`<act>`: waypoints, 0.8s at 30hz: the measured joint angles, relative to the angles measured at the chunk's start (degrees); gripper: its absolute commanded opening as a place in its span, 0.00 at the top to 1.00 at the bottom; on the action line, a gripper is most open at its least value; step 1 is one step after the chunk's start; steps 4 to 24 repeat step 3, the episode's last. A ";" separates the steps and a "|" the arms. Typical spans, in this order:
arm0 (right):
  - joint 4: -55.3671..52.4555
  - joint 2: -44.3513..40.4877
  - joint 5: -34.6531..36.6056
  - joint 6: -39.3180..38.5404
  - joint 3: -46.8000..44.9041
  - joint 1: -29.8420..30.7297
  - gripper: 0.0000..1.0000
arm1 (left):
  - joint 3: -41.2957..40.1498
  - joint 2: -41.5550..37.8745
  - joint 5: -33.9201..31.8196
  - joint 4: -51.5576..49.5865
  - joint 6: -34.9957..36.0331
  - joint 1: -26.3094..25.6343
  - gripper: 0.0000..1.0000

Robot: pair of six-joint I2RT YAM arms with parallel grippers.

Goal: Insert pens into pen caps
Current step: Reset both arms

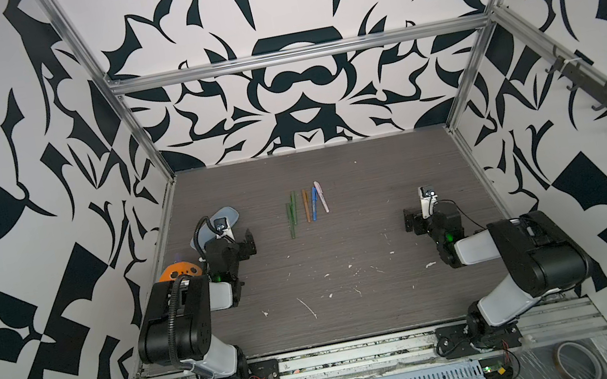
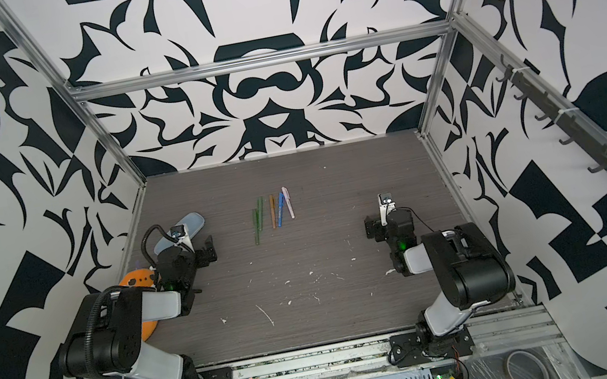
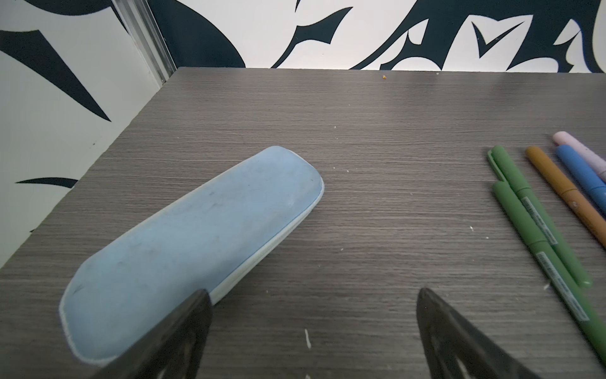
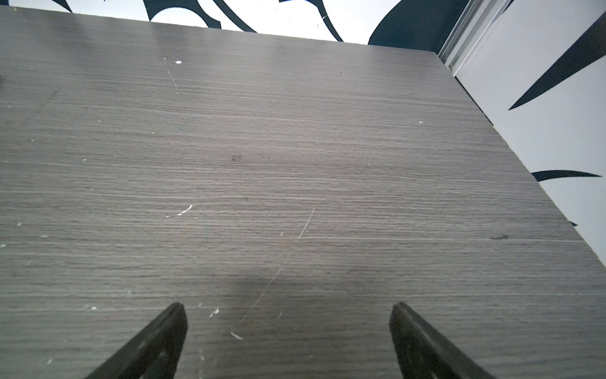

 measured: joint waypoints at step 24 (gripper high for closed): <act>0.02 0.00 0.61 0.24 0.17 0.00 0.00 | 0.00 -0.02 0.02 0.00 0.00 0.00 0.01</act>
